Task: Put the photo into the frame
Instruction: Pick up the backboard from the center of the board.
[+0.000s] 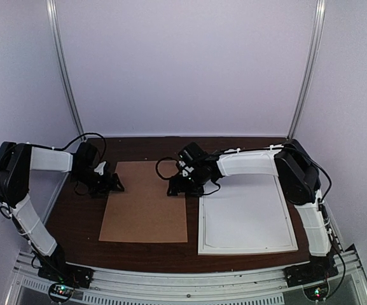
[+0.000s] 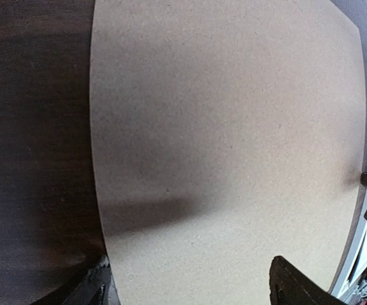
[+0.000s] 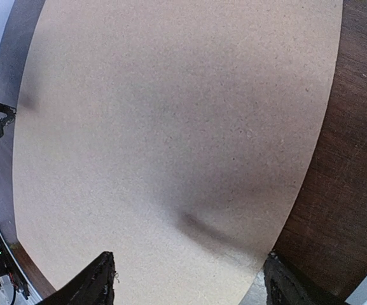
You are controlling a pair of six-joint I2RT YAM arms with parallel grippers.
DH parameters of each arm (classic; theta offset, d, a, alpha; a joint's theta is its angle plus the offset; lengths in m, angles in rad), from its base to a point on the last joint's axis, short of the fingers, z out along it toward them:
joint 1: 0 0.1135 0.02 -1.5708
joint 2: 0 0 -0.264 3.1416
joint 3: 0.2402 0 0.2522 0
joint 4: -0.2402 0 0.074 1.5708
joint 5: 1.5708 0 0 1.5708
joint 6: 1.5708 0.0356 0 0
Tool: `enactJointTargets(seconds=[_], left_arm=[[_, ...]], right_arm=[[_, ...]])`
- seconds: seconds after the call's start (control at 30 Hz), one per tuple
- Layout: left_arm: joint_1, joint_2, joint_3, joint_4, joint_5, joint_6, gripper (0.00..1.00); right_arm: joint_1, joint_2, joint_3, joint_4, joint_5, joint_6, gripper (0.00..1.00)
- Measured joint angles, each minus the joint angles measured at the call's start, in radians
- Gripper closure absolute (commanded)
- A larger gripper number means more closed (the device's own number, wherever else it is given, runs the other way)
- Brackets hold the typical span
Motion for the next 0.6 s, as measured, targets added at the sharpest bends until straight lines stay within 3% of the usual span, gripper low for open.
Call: enactJointTargets(seconds=[0.6], left_arm=[[0.017, -0.090, -0.069, 0.038, 0.082, -0.074, 0.24]], right_arm=[[-0.016, -0.030, -0.063, 0.060, -0.001, 0.037, 0.21]])
